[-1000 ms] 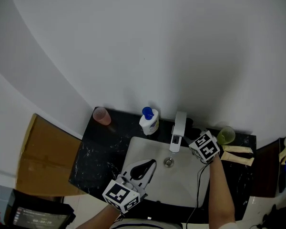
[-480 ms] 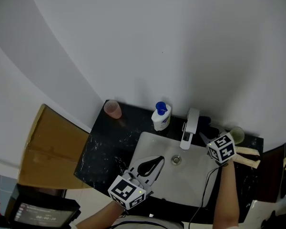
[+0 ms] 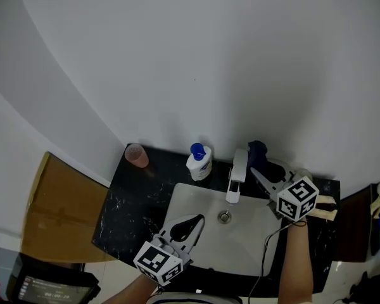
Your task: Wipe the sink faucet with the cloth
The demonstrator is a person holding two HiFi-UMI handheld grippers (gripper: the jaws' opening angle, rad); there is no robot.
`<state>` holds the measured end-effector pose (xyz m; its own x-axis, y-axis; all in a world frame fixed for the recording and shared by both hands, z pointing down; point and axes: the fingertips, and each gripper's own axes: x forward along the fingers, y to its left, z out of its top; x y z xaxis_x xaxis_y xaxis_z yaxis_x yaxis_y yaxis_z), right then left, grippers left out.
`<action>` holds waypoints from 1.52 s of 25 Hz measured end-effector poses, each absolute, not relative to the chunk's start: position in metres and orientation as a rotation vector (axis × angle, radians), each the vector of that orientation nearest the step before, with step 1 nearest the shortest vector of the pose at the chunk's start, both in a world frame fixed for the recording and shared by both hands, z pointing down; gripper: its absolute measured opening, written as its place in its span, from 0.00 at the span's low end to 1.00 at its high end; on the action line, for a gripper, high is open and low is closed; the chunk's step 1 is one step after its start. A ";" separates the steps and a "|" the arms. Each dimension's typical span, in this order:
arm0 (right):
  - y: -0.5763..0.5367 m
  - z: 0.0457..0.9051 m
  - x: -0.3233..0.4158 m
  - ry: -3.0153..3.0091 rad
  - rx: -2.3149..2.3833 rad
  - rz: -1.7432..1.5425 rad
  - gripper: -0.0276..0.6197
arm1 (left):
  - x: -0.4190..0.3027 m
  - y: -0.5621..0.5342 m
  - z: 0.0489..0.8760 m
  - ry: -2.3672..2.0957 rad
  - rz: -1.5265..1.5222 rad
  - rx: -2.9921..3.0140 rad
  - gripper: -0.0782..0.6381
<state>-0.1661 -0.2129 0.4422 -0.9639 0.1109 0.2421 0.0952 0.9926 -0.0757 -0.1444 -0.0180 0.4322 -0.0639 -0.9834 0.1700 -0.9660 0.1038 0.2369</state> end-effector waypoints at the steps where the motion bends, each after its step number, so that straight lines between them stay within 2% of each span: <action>1: -0.216 0.436 -0.164 -2.902 -0.140 0.080 0.24 | -0.145 -0.019 0.430 -2.102 -0.083 1.923 0.11; 6: -0.239 0.524 -0.159 -2.574 0.025 -0.119 0.24 | -0.144 -0.020 0.428 -2.104 -0.088 1.931 0.11; 11: -0.224 0.575 -0.174 -2.457 -0.020 -0.126 0.24 | -0.145 -0.017 0.429 -2.102 -0.089 1.920 0.11; 14: -0.218 0.554 -0.177 -2.552 -0.081 -0.064 0.24 | -0.145 -0.016 0.427 -2.103 -0.086 1.916 0.11; 20: -0.222 0.426 -0.163 -2.995 -0.178 0.235 0.24 | -0.143 -0.020 0.426 -2.100 -0.097 1.941 0.11; 22: -0.234 0.438 -0.160 -2.944 -0.103 0.225 0.24 | -0.145 -0.019 0.425 -2.104 -0.102 1.941 0.11; 25: -0.245 0.518 -0.156 -2.636 0.028 0.052 0.24 | -0.147 -0.015 0.425 -2.108 -0.104 1.932 0.11; 29: -0.222 0.581 -0.161 -2.440 -0.029 -0.056 0.24 | -0.145 -0.007 0.427 -2.110 -0.096 1.933 0.11; 33: -0.209 0.566 -0.175 -2.550 -0.096 0.008 0.24 | -0.148 0.001 0.422 -2.136 -0.093 1.931 0.11; 38: -0.209 0.471 -0.168 -2.826 -0.105 0.039 0.24 | -0.144 0.008 0.425 -2.121 -0.111 1.944 0.11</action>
<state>-0.1684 -0.2095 0.4713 -0.9487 0.0769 0.3068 0.0685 0.9969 -0.0381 -0.1435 0.0078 0.4250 -0.0697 -0.9877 0.1400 -0.9676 0.1010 0.2313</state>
